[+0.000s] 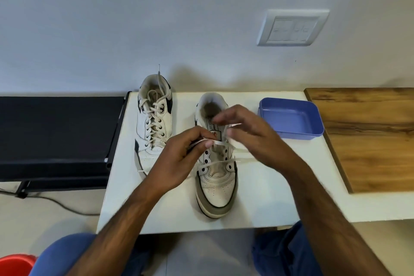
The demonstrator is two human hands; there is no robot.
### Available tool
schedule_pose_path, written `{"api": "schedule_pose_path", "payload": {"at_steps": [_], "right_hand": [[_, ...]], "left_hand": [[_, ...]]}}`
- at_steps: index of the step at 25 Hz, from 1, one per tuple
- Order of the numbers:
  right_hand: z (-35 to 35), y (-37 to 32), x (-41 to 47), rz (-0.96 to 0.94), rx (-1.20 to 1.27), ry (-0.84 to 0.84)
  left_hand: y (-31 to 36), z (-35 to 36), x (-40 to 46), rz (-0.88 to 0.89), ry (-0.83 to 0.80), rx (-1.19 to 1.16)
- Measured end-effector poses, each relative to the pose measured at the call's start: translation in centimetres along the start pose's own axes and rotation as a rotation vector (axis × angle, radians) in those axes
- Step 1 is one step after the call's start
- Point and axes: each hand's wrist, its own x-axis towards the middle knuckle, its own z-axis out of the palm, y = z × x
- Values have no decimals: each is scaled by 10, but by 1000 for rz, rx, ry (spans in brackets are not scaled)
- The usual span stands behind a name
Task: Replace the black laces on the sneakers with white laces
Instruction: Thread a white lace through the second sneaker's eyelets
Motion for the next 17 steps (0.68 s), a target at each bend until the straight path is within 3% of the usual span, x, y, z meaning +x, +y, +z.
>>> {"api": "schedule_pose_path", "payload": {"at_steps": [2,4,7,13,17], "right_hand": [[20,-6,0,2,100,-173],[22,-2,2,-12,102,-211],[-3,11,3,25,108,-191],[-43,40,-8,316,59,-94],[-30,30,-6,155,-208,-70]], "left_hand": [[0,3,-1,-7,84,-60],[1,0,0,-16,147,-83],[-3,-14,1,-30,108,12],[-16,-27,-3,-38,-87,208],[-12,-19,-3,-17,-50,158]]}}
